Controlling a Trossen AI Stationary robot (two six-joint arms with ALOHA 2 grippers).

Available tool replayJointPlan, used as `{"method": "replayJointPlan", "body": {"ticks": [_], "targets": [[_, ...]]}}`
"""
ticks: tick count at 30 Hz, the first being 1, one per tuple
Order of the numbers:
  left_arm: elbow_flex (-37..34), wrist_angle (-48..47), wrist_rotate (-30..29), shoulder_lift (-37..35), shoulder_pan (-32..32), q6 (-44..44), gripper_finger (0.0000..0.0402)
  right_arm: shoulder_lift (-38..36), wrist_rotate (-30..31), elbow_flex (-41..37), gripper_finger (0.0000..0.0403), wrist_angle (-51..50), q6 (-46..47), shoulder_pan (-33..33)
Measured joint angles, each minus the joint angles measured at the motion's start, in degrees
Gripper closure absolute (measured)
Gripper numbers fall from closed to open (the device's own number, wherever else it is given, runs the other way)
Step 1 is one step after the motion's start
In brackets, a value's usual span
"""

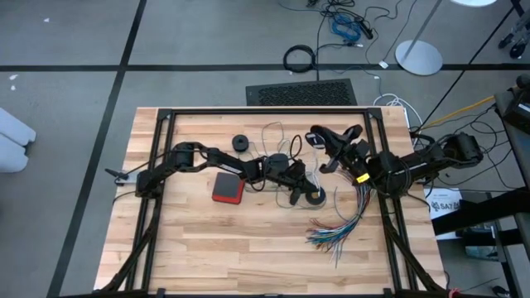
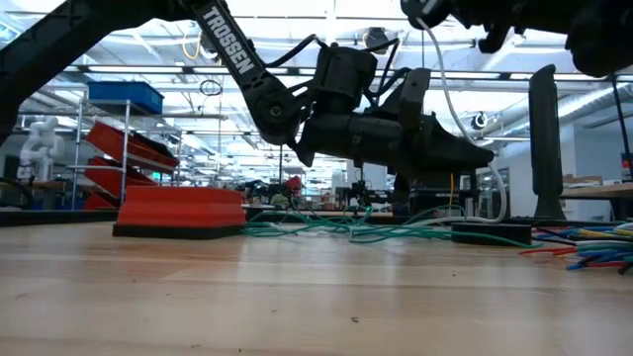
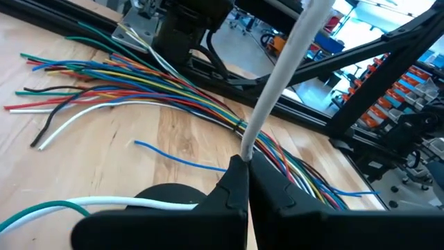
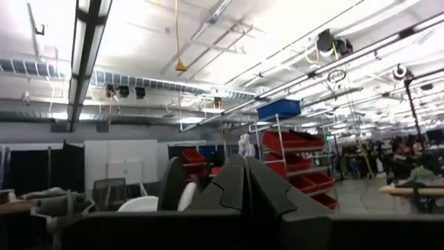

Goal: Coiling cords
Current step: Coil the white wire cable on the spool

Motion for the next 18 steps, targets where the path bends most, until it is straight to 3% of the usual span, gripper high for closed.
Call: {"method": "replayJointPlan", "body": {"ticks": [18], "targets": [[0.0,0.13,-1.31,0.0,-0.96,0.25,0.0402,-0.01,0.2,3.14,0.0403,-0.04,-7.62,0.0]]}}
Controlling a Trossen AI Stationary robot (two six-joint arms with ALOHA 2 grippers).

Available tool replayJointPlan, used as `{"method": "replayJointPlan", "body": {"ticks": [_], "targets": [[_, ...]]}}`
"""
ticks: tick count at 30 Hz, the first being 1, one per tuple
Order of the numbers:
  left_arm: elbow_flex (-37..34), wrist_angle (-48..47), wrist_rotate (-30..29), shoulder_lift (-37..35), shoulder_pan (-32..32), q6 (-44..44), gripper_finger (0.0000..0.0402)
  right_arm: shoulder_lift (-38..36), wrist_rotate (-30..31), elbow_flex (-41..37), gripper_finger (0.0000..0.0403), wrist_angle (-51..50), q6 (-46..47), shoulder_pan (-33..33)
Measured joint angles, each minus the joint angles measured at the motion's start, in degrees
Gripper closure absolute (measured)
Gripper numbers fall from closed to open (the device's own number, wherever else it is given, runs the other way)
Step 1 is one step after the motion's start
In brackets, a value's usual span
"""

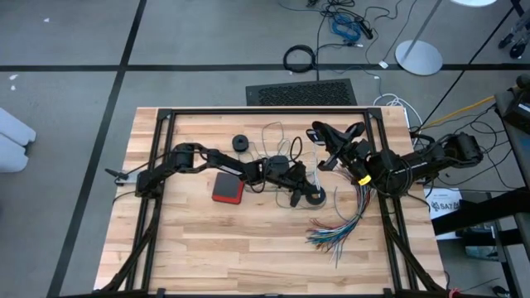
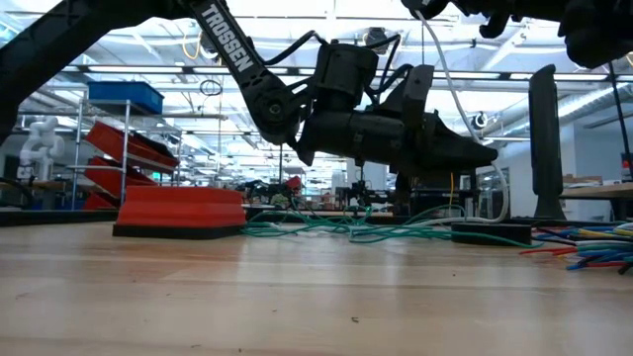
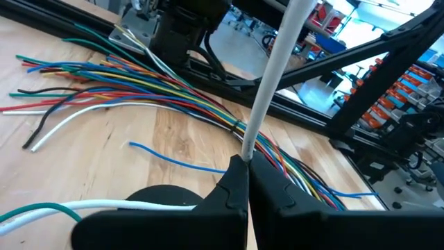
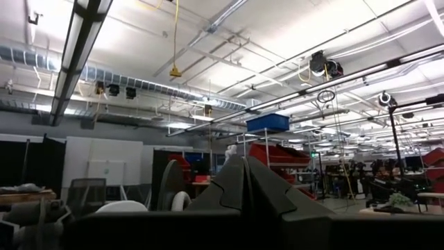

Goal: Coiling cords
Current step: Coil the white wire cable on the spool

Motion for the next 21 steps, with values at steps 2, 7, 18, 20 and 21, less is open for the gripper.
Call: {"method": "replayJointPlan", "body": {"ticks": [2,7,18,20,21], "targets": [[-0.02,0.0,-0.09,0.01,-0.07,0.88,0.04,0.0,0.07,0.0,0.0403,-0.03,-0.18,0.0],[-0.02,-0.03,-2.99,0.01,-0.44,1.63,0.036,0.0,0.22,0.02,0.0403,-0.2,-0.2,0.0],[-0.13,-5.81,-3.23,0.0,1.58,2.82,0.0226,-0.37,3.89,0.09,0.0403,-1.05,-6.45,3.13],[-0.11,-7.72,-3.17,0.0,2.31,2.97,0.0208,-0.9,4.88,0.09,0.0403,-0.84,-8.79,4.48],[-0.13,-8.78,-2.87,0.0,2.7,3.06,0.0201,-1.41,5.07,0.09,0.0403,-0.92,-9.91,5.09]]}}
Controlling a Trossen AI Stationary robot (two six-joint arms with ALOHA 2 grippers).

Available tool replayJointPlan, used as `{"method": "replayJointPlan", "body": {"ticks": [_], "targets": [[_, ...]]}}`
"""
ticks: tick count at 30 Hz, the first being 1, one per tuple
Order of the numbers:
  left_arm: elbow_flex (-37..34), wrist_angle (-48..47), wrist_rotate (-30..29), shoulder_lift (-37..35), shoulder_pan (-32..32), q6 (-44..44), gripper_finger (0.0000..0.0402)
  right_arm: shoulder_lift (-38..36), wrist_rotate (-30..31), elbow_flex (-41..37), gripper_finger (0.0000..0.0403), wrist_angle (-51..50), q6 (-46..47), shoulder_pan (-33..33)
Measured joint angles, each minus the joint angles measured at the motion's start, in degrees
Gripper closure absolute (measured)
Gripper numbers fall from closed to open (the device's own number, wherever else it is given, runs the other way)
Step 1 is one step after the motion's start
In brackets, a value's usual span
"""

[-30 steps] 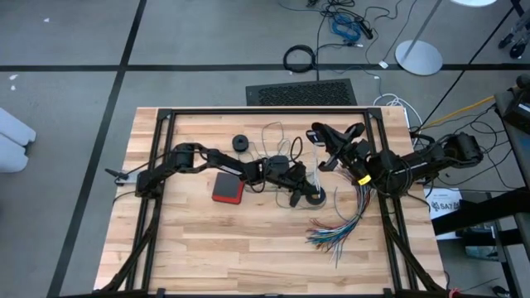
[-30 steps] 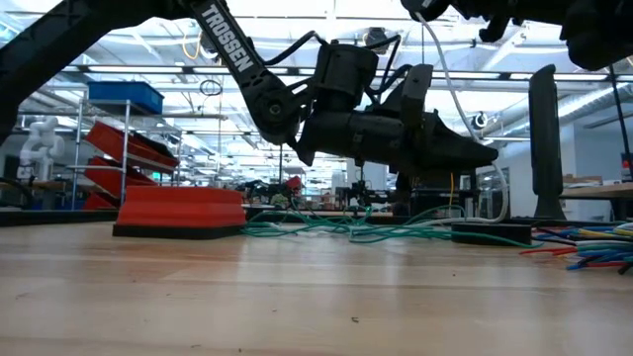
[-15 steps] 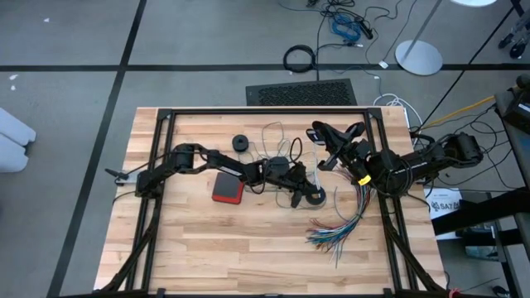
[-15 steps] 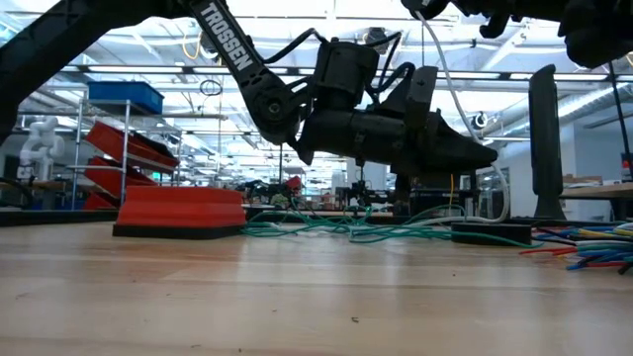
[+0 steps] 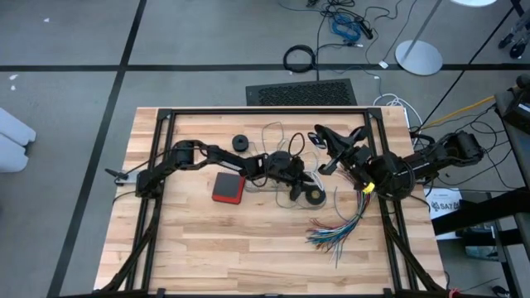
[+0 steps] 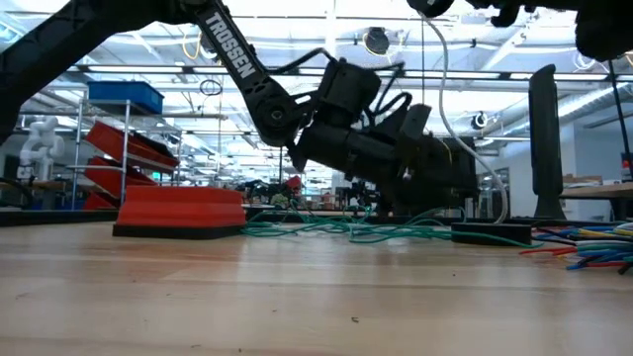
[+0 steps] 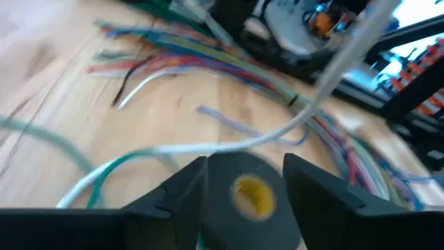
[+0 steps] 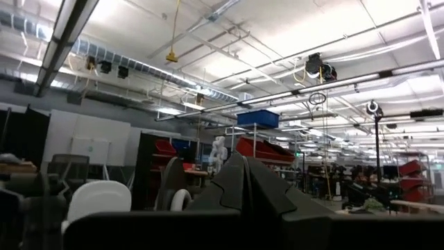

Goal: Coiling cords
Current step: Coil the white wire cable on the spool

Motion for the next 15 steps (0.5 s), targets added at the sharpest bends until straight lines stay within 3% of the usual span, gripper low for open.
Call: {"method": "replayJointPlan", "body": {"ticks": [9,11,15], "targets": [[-0.08,-3.83,0.64,-5.59,1.78,7.49,0.0185,-5.58,4.31,0.0,0.0403,0.68,-10.48,5.32],[-0.07,-6.68,-2.04,-8.46,1.65,11.58,0.0185,-6.39,4.7,0.0,0.0403,0.6,-11.71,6.27],[-0.03,-11.14,-13.54,-14.42,-0.22,22.51,0.0185,-7.66,5.84,0.0,0.0403,0.63,-13.09,7.5]]}}
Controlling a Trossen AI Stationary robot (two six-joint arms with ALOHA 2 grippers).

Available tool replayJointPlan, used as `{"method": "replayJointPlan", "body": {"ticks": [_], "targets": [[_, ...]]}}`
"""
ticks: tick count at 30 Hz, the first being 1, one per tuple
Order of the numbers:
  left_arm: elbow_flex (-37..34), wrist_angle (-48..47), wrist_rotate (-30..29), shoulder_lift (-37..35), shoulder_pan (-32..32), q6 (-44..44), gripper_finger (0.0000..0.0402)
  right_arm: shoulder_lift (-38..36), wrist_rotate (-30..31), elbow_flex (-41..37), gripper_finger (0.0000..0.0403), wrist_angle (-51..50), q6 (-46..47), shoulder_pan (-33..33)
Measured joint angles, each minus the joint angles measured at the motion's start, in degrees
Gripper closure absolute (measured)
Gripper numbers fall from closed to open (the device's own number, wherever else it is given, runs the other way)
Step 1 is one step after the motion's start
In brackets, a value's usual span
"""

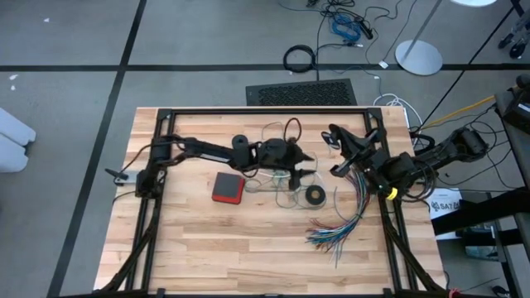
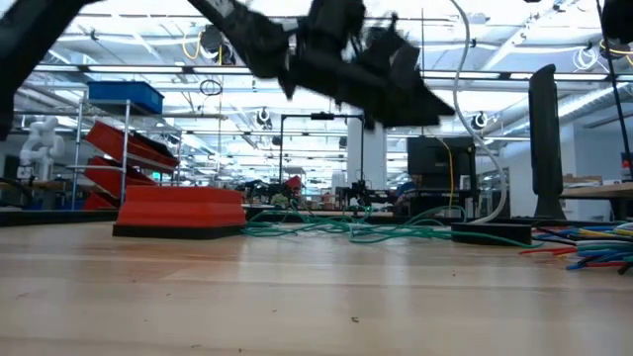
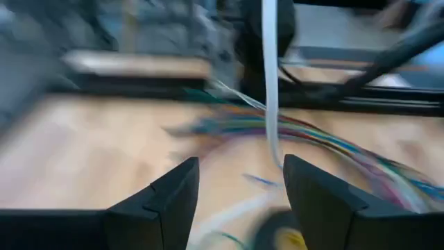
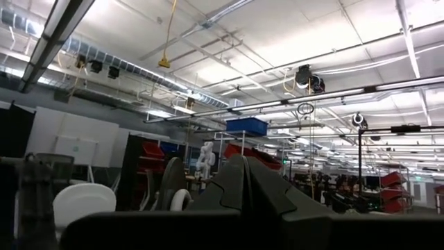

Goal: Coiling cords
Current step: Coil the white wire cable on the spool

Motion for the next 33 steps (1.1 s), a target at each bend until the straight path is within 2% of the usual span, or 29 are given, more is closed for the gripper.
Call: {"method": "replayJointPlan", "body": {"ticks": [4,8,12,17,23,27,33], "targets": [[0.12,0.68,-10.15,-3.2,-2.65,7.89,0.0185,-0.21,-0.05,-0.02,0.0403,-0.09,0.07,0.4],[0.05,4.53,-13.33,-3.87,-4.73,10.58,0.0185,-0.21,-0.4,-0.02,0.0403,0.17,0.43,0.39],[0.05,8.17,-19.01,-3.83,-5.73,12.66,0.0185,-0.19,-0.68,0.59,0.0403,0.24,0.51,-0.1],[0.05,11.5,-19.23,-3.83,-6.13,13.17,0.0211,-0.19,-0.67,1.59,0.0403,0.21,0.34,-0.15],[0.07,12.49,-14.11,-2.46,-6.41,12.95,0.0255,-0.19,-1.71,1.81,0.0403,0.17,0.33,-0.21],[1.1,12.46,-15.95,-2.28,-7.04,12.98,0.027,-0.19,-1.74,1.81,0.0403,0.16,0.61,-0.37],[1.85,11.88,-19.39,-2.28,-6.37,12.98,0.0272,-0.13,-1.83,1.81,0.0403,0.14,1.85,-0.96]]}}
